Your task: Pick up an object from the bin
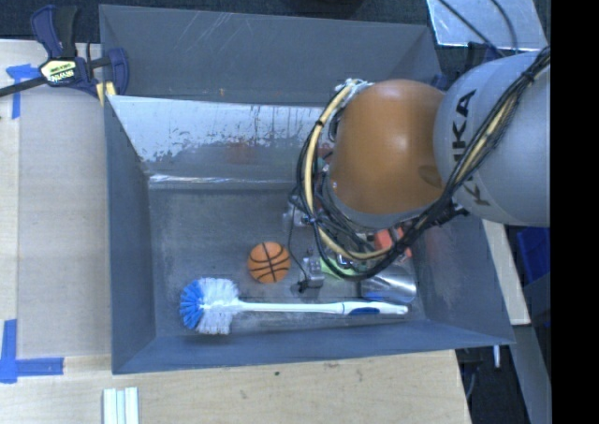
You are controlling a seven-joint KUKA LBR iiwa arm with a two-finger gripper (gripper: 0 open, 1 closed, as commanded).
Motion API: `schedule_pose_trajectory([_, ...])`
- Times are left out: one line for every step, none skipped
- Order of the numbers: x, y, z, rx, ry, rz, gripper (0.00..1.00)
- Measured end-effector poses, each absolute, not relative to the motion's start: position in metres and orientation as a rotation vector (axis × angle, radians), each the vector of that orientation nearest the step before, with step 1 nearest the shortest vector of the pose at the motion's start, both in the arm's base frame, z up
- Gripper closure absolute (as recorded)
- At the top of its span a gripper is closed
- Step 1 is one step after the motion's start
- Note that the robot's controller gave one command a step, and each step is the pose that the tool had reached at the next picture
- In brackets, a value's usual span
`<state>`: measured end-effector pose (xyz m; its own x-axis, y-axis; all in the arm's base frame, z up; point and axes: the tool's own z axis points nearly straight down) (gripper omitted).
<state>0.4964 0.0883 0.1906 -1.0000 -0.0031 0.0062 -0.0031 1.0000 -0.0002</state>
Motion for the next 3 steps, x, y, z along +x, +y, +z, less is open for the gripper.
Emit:
schedule_pose_trajectory([0.498,0.088,0.195,-0.001,-3.144,-0.001,0.0])
schedule_pose_trajectory([0.543,0.123,0.126,-0.239,-3.133,-0.003,0.0])
schedule_pose_trajectory([0.508,0.129,0.12,0.006,-3.143,-0.001,0.0])
